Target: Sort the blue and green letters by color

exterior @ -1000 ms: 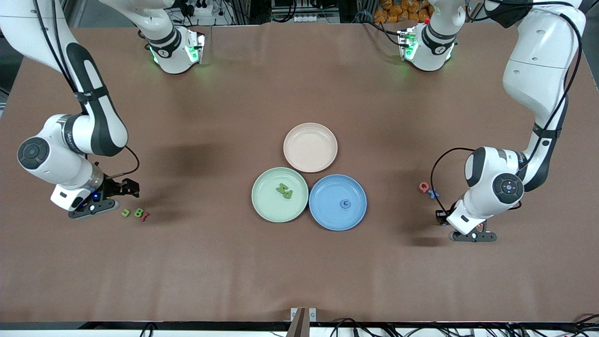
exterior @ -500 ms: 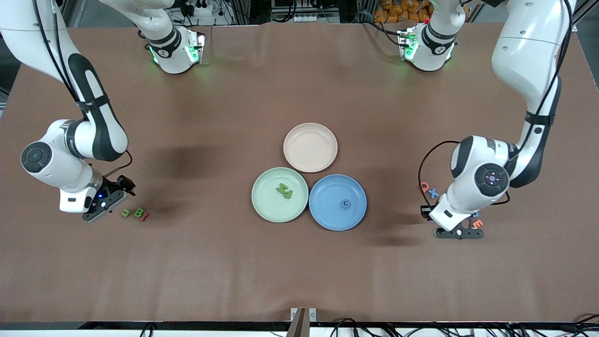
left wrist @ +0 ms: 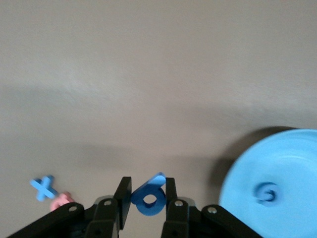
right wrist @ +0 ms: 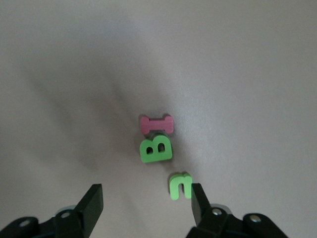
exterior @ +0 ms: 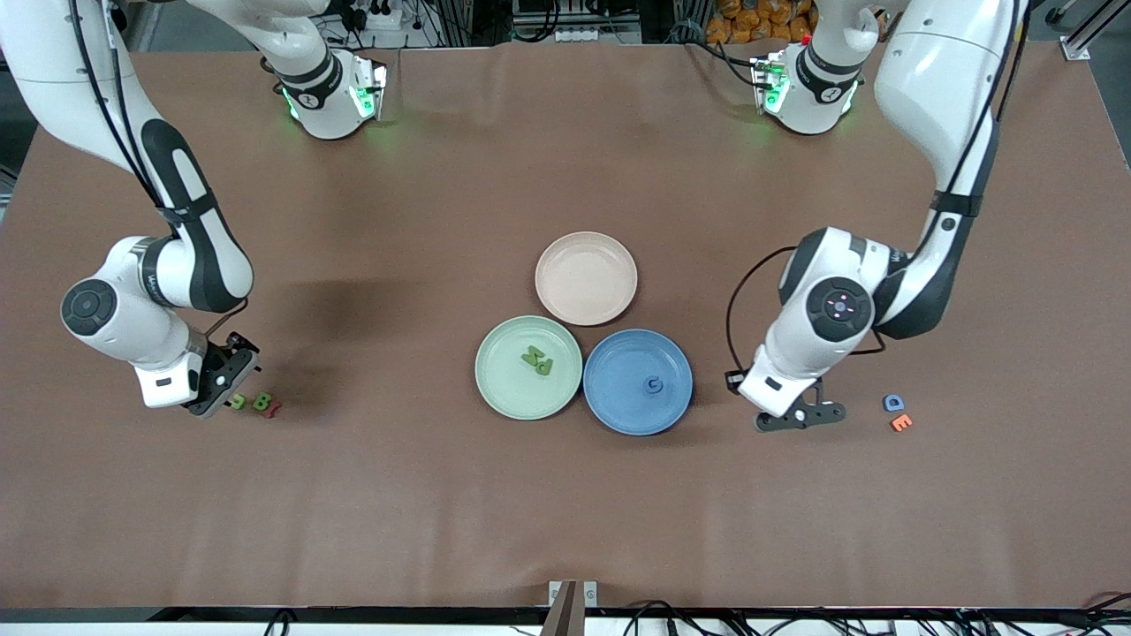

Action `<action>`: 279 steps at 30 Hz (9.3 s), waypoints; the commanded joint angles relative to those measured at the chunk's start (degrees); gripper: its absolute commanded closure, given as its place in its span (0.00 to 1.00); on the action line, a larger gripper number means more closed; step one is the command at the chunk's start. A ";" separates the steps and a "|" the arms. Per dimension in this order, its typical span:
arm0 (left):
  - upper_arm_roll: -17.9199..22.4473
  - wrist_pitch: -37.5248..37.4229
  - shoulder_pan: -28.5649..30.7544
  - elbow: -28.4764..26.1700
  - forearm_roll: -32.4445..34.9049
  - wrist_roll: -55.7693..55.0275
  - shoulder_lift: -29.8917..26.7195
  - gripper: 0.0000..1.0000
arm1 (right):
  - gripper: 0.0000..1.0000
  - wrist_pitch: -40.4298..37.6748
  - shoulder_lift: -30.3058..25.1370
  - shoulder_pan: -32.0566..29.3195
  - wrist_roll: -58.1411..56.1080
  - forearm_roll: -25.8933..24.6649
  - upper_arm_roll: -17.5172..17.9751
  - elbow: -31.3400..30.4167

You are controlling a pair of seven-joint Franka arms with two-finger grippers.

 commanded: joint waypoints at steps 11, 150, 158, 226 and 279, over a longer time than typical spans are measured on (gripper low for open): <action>1.05 -3.37 -7.51 2.95 -3.86 -11.31 -0.41 0.82 | 0.30 0.36 3.72 -0.96 -7.01 1.28 -1.42 4.16; 2.02 7.35 13.06 -8.47 1.06 15.84 3.28 0.32 | 1.00 -14.32 1.35 33.66 96.94 6.38 3.67 14.88; 2.02 9.81 13.58 -11.19 0.98 15.84 2.75 0.32 | 1.00 -13.71 7.49 37.79 108.29 2.52 3.67 20.33; 2.02 12.80 13.67 -19.37 0.98 14.08 -0.76 0.32 | 0.00 -15.38 -9.46 8.27 31.16 1.28 3.15 -0.05; 2.11 14.38 13.58 -20.78 0.80 12.85 -1.29 0.54 | 0.16 -3.07 3.81 1.76 -5.34 2.95 -1.25 4.34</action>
